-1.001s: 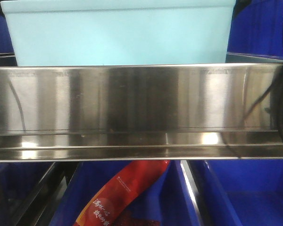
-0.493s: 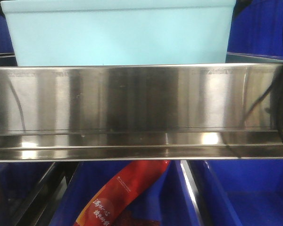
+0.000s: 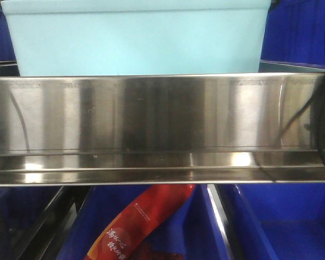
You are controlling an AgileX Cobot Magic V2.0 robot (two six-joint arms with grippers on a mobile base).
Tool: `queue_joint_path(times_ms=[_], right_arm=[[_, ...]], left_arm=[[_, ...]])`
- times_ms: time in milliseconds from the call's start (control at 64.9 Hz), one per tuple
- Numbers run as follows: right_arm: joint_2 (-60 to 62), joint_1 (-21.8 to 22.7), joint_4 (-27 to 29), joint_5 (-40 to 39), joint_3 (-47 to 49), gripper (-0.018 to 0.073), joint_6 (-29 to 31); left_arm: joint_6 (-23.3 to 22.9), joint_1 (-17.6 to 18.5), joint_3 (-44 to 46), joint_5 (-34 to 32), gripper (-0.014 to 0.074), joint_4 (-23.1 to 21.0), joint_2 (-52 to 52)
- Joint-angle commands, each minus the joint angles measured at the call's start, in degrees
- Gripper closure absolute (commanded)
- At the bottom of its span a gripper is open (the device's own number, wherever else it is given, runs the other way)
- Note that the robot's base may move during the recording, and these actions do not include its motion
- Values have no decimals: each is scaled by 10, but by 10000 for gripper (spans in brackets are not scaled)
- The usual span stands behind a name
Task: Fetch blue bin and place on conveyor start
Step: 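Close both grippers on the bin walls and lift it off the shelf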
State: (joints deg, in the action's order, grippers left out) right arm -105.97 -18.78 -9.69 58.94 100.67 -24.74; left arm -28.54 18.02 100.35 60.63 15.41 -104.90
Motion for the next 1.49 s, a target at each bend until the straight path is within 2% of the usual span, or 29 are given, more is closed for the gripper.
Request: queue_joint_path(times_ms=[0, 169, 308, 493, 631, 708, 785, 893, 1032, 1155, 1478], right_arm=[[4, 3, -11, -9, 5, 716, 2], [8, 3, -11, -9, 5, 716, 2], [34, 3, -17, -7, 5, 716, -12], [82, -1, -35, 2, -17, 716, -18], [132, -10, -54, -25, -80, 716, -35], [163, -19, -65, -47, -118, 716, -56], [192, -37, -102, -57, -146, 716, -91], [226, -73, -151, -58, -177, 716, -133], [262, -97, -155, -58, -203, 716, -161], [287, -107, -173, -54, -220, 716, -185], [300, -111, -178, -56, -224, 716, -192]], left_arm=[[-2, -1, 5, -2, 707, 10, 0], [-2, 1, 5, -2, 707, 10, 4], [-9, 18, 5, -1, 707, 25, 28], [-73, 71, -10, -12, 707, 75, 69], [-125, 106, -73, -33, 707, 114, 109], [-144, 118, -114, -50, 707, 114, 141], [-170, 132, -143, -57, 707, 130, 169], [-174, 152, -153, -41, 707, 151, 199], [-183, 182, -156, -17, 707, 175, 234], [-223, 206, -183, -17, 707, 201, 267], [-236, 212, -213, -21, 707, 232, 290]])
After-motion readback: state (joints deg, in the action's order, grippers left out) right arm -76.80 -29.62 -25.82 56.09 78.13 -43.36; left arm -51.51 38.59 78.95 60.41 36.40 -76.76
